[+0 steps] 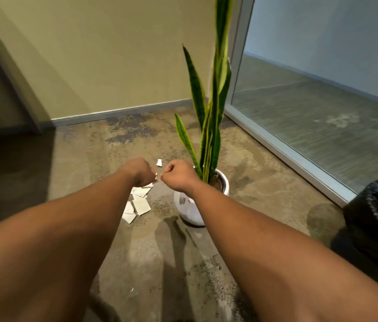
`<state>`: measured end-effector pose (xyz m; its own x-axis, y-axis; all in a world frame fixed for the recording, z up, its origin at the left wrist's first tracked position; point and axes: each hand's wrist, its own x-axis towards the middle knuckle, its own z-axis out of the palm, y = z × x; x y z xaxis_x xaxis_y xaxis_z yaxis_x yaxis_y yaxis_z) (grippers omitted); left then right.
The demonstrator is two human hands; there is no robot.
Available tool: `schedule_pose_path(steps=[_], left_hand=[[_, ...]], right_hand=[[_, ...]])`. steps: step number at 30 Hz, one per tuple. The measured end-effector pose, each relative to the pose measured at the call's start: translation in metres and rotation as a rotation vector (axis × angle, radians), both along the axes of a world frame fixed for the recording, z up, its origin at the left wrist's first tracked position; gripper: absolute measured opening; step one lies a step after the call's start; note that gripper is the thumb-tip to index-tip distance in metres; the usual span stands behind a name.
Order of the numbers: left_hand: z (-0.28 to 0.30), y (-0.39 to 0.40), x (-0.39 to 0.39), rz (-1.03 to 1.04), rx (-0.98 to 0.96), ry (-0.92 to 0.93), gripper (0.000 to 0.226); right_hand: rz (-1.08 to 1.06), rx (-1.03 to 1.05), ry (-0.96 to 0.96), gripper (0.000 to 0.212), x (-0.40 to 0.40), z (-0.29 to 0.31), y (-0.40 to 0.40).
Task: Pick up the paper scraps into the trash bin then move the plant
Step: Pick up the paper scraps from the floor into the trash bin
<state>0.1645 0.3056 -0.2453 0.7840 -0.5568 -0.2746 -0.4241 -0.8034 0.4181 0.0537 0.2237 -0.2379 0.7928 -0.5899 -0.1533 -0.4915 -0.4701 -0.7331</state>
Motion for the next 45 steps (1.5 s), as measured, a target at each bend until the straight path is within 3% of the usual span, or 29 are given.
schedule_pose_path(steps=[3, 7, 13, 18, 25, 31, 37, 41, 45], left_hand=[[-0.002, 0.004, 0.001, 0.015, -0.007, -0.022, 0.029], [-0.011, 0.016, 0.015, 0.041, 0.030, -0.004, 0.028], [-0.049, 0.029, 0.049, 0.134, -0.008, 0.057, 0.036], [-0.096, 0.042, 0.080, 0.273, -0.085, 0.149, 0.035], [-0.152, 0.042, 0.120, 0.388, -0.088, 0.181, 0.044], [-0.201, 0.056, 0.151, 0.493, -0.007, 0.075, 0.080], [-0.234, 0.057, 0.173, 0.876, -0.184, 0.089, 0.106], [-0.248, 0.038, 0.179, 0.809, -0.181, 0.014, 0.121], [-0.254, 0.027, 0.174, 0.710, -0.123, -0.109, 0.115]], right_hand=[[-0.028, -0.027, 0.010, 0.003, 0.010, -0.009, 0.003], [-0.044, -0.005, 0.015, 0.025, 0.040, -0.025, 0.015], [0.014, -0.007, 0.064, 0.011, 0.076, -0.062, 0.018], [0.032, 0.004, 0.149, 0.035, 0.104, -0.100, 0.018], [0.069, -0.014, 0.312, 0.049, 0.137, -0.165, 0.030], [0.158, -0.192, 0.464, 0.080, 0.158, -0.201, 0.038], [0.140, -0.237, 0.680, 0.092, 0.176, -0.215, 0.053], [0.140, -0.225, 0.725, 0.090, 0.185, -0.215, 0.049], [0.089, -0.143, 0.690, 0.082, 0.189, -0.217, 0.052]])
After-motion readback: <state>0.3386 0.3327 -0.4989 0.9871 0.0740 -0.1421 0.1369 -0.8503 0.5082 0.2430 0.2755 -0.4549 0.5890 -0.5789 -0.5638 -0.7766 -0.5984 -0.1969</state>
